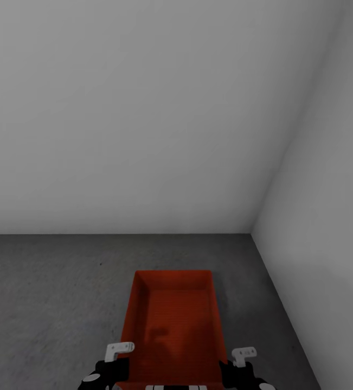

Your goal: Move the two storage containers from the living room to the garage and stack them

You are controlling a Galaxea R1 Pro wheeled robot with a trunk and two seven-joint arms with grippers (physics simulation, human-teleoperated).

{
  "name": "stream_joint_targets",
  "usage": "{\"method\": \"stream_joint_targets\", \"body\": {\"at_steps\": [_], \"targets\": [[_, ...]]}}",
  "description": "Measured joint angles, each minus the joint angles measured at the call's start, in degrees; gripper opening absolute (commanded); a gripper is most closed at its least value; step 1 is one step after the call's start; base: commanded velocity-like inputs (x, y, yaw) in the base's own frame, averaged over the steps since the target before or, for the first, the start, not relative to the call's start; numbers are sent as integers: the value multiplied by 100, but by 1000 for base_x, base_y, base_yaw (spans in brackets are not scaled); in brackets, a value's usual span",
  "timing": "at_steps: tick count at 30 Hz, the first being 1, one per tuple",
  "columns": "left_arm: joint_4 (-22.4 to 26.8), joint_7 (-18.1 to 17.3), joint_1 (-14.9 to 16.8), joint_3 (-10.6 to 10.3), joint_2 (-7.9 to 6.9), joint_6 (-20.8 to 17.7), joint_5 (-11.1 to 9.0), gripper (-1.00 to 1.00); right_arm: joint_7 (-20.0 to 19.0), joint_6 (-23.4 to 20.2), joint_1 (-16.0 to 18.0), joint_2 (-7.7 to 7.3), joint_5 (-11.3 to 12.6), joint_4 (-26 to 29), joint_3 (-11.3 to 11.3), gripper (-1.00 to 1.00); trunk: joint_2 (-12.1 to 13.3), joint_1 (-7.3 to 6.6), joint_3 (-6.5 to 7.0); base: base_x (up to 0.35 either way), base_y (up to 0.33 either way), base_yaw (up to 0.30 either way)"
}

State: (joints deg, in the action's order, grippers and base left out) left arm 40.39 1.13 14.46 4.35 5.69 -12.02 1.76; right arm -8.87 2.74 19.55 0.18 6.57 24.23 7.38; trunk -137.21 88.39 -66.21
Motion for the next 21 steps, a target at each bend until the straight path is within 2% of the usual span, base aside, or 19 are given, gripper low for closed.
{"method": "stream_joint_targets", "body": {"at_steps": [5,14,21], "targets": [[-88,63,0,-193,-93,117,-260,-100,109,-13,-2,43,-10,44,96,-100,0,0,0,0,0,0],[-234,214,1,-606,-217,329,-769,-100,133,-8,-2,12,-42,87,168,-100,0,0,0,0,0,0],[-189,368,-1,-1004,-344,328,-1206,-100,128,-8,-2,12,-47,107,169,-100,-39,21,-18,0,0,0]]}}
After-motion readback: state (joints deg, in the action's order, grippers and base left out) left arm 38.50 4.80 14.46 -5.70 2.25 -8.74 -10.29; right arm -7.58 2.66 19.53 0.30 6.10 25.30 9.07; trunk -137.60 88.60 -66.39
